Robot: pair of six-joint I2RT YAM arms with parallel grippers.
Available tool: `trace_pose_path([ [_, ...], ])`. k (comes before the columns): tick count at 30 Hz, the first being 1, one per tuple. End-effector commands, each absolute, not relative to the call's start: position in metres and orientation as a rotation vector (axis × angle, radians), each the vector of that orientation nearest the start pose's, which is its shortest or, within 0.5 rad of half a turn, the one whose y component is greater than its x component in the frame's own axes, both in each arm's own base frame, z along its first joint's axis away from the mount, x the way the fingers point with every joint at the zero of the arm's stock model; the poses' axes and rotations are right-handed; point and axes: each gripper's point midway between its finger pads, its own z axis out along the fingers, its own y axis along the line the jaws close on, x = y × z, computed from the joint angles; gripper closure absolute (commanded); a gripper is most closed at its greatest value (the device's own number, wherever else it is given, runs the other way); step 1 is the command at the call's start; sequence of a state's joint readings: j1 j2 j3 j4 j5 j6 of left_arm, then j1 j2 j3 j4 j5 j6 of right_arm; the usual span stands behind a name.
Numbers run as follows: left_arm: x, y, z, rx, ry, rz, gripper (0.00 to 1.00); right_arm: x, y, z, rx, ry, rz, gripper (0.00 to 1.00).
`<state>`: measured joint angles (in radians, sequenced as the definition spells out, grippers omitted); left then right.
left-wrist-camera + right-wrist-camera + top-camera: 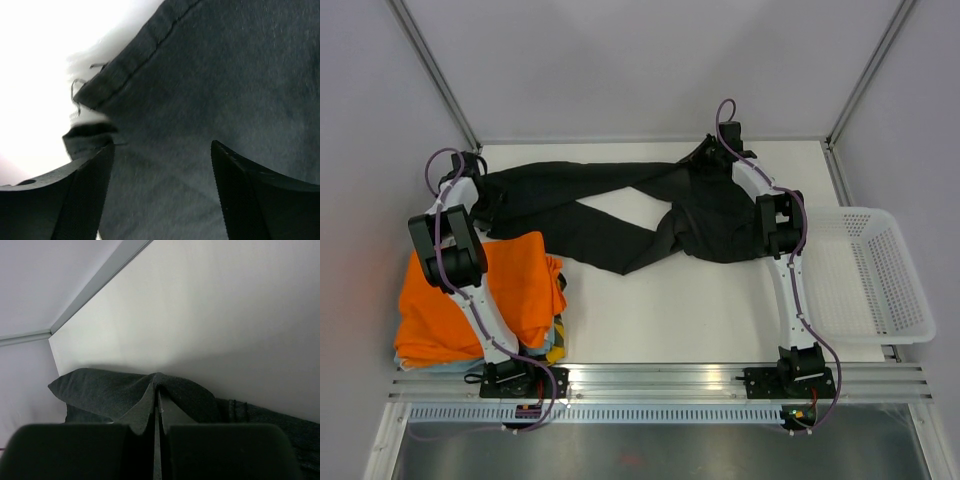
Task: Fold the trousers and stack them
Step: Flatten the trousers out
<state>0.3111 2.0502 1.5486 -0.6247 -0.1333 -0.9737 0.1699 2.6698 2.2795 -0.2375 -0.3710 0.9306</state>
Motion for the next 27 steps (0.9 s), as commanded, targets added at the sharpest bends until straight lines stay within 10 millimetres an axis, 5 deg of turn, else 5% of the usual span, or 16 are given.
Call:
trace_pose_path([
  [1,0.479,0.153,0.050,-1.633,1.998,-0.035,0.19,0.646,0.200,0.057,0.637,2.237,0.992,0.98],
  [6,0.477,0.159,0.037,-1.643,2.011,-0.003,0.29,0.646,0.200,0.052,0.653,2.242,0.997,0.99],
  [9,0.479,0.165,0.044,-1.605,2.011,0.004,0.67,0.646,0.200,0.057,0.652,2.236,0.995,0.99],
  [10,0.479,0.168,0.049,-1.596,2.002,0.014,0.89,0.646,0.200,0.057,0.646,2.238,0.990,0.99],
  [11,0.481,0.172,0.060,-1.579,1.984,0.024,0.97,0.646,0.199,0.061,0.640,2.234,0.986,0.99],
  [13,0.482,0.178,0.075,-1.548,1.977,0.034,0.98,0.644,0.197,0.062,0.630,2.243,0.966,1.00],
  [17,0.492,0.186,0.138,-1.434,1.930,0.034,0.98,0.641,0.196,0.080,0.586,2.239,0.956,1.00],
  [22,0.465,0.197,0.217,-1.379,1.900,0.171,0.98,0.629,0.193,0.102,0.519,2.249,0.925,1.00],
  [25,0.438,0.199,0.255,-1.333,1.912,0.269,0.98,0.616,0.190,0.132,0.431,2.255,0.884,1.00],
  [27,0.418,0.199,0.274,-1.310,1.923,0.334,0.98,0.600,0.186,0.134,0.370,2.308,0.818,1.00],
])
